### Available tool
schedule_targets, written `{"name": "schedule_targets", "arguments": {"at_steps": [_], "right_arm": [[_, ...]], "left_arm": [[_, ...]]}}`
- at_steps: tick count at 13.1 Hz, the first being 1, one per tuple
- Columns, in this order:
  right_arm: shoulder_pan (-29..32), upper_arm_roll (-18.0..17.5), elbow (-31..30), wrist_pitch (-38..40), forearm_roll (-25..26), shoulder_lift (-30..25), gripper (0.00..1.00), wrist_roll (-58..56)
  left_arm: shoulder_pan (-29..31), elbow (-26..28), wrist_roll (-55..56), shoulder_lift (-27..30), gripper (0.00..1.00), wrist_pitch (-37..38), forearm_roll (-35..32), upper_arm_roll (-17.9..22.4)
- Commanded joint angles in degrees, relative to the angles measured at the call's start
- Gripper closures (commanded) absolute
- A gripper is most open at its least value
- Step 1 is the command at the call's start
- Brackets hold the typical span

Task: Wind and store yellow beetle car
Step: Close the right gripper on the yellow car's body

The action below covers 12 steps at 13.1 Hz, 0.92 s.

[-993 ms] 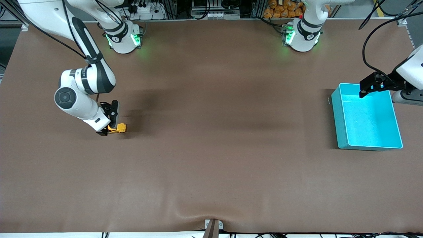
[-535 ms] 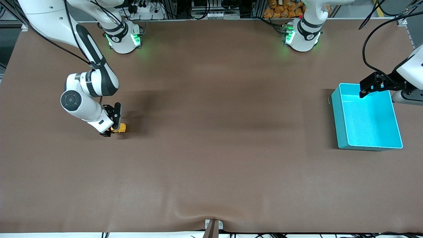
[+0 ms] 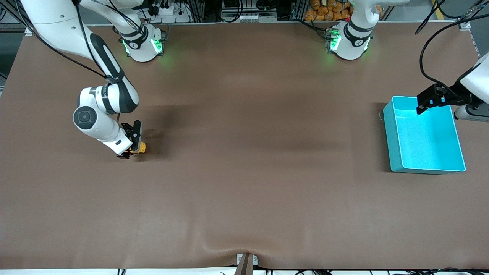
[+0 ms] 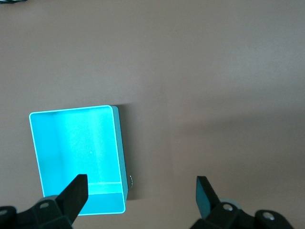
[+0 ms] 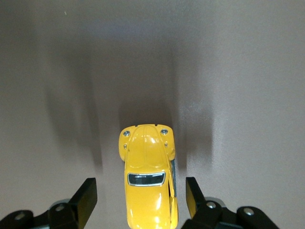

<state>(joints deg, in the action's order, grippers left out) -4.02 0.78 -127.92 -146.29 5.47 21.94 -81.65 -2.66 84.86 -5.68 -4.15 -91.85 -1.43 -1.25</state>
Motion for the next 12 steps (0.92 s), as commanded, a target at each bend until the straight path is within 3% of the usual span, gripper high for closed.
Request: {"name": "schedule_targets", "arguments": {"at_steps": [1,6,12], "right_arm": [[-0.4,0.7,-0.5,-1.5,0.9,0.6,0.23,-0.4],[-0.6,0.7,-0.5,-1.4,0.9,0.8,0.48,-0.4],[-1.4,0.5,-0.5,-1.4,0.9,1.0,0.61,-0.4]], "left_arm": [[0.8,0.6,0.4,1.1,0.0,-1.5,1.1,-0.2],[1.1,0.5,0.3,0.7,0.0,-1.6,1.0,-0.1],[1.4,0.4,0.8,0.9,0.0,-1.6,0.7,0.1]]}}
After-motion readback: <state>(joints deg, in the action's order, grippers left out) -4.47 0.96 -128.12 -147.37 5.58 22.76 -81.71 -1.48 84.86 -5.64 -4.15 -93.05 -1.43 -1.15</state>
